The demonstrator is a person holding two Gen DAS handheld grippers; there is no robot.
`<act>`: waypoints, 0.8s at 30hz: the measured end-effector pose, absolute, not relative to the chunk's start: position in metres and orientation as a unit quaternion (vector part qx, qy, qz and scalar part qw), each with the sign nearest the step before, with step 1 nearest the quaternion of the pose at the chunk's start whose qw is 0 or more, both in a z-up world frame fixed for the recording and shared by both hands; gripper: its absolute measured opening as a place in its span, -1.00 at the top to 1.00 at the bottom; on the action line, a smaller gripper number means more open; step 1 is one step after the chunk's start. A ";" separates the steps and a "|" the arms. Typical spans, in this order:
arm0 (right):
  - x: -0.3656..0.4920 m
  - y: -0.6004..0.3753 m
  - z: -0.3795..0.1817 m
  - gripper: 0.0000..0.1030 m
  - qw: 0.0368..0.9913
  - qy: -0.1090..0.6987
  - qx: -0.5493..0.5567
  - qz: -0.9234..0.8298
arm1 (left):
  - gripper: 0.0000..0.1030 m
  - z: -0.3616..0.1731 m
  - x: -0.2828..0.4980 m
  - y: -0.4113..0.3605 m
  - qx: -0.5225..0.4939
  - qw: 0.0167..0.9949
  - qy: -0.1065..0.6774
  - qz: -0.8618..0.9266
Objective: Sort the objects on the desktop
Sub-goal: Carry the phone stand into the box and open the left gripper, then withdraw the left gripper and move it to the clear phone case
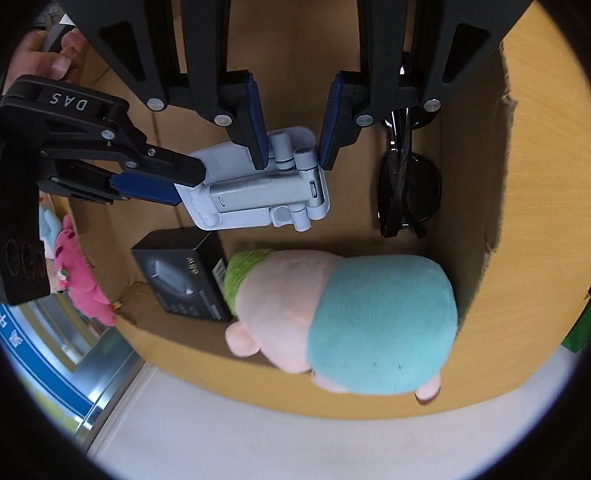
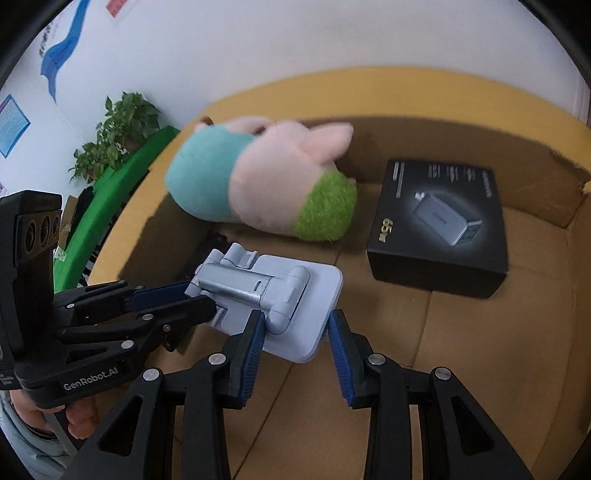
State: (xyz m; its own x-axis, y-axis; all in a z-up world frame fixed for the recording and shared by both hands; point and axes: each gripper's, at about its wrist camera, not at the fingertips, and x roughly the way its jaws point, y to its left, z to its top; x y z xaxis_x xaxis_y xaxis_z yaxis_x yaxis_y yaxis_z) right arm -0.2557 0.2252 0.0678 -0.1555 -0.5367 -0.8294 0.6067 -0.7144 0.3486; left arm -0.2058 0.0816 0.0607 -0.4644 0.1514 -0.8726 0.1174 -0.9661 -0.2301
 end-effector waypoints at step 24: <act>-0.093 0.290 0.176 -0.99 0.323 0.138 0.286 -0.892 | -0.63 0.202 -0.020 0.111 -0.228 -0.082 -0.033 0.970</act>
State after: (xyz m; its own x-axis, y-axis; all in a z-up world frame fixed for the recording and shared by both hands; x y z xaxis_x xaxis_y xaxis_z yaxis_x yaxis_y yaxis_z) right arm -0.0928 0.2899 0.1761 -0.6285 -0.4972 -0.5982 0.6545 -0.7535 -0.0614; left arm -0.0203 0.1112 0.2018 -0.8825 -0.1440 -0.4478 0.1737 -0.9845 -0.0257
